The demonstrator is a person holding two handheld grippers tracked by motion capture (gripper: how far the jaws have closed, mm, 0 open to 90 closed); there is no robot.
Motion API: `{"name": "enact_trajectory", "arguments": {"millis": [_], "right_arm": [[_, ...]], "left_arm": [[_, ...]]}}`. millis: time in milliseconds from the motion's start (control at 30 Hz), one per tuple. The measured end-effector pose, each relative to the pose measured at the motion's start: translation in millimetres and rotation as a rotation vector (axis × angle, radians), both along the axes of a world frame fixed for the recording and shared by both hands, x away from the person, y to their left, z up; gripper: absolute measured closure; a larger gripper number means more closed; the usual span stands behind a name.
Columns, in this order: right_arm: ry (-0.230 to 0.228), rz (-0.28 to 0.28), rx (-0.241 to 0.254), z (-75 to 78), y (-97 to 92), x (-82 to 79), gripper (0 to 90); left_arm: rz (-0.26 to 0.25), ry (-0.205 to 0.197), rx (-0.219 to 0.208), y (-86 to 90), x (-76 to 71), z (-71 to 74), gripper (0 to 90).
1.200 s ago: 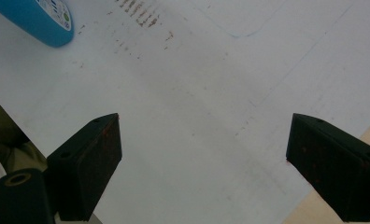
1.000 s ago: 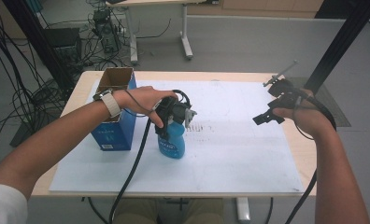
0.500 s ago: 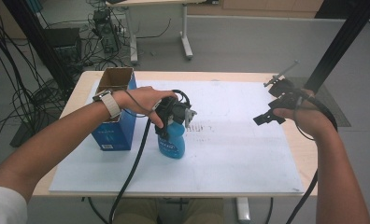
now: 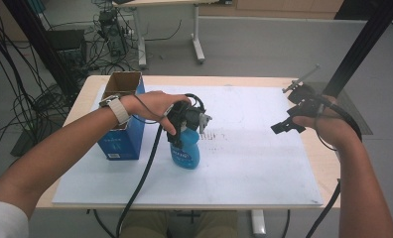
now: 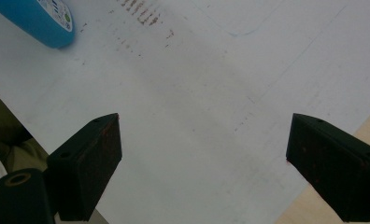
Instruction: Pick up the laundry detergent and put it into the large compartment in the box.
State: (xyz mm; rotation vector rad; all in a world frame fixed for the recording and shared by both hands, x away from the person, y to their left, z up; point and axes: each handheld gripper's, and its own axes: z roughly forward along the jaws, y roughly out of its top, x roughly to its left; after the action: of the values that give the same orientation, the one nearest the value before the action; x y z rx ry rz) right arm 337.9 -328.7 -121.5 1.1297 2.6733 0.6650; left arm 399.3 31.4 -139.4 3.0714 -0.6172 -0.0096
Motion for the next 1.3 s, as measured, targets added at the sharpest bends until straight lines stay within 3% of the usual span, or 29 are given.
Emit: {"name": "enact_trajectory", "arguments": {"millis": [200, 533, 867, 1133, 1300], "right_arm": [[-0.005, 0.000, 0.001, 1.9, -2.2, -3.0, 10.3], [-0.017, 0.006, 0.010, 3.2, -4.5, -7.7, 10.3], [-0.027, 0.017, 0.019, 4.4, -3.7, -11.6, 10.3], [-0.039, 0.023, 0.020, 8.8, -3.7, -14.8, 10.3], [-0.044, 0.030, 0.020, 11.6, -1.6, -15.3, 10.3]], "left_arm": [[0.048, -0.013, 0.019, -4.6, -5.4, 15.5, 38.6], [0.195, -0.019, 0.018, 1.3, -11.1, 58.1, 38.5], [0.293, -0.036, 0.016, 3.8, -17.6, 84.2, 38.6], [0.477, -0.012, 0.012, 10.8, -11.7, 112.8, 38.6], [0.539, -0.035, 0.031, 10.5, -14.3, 124.3, 38.6]]}}
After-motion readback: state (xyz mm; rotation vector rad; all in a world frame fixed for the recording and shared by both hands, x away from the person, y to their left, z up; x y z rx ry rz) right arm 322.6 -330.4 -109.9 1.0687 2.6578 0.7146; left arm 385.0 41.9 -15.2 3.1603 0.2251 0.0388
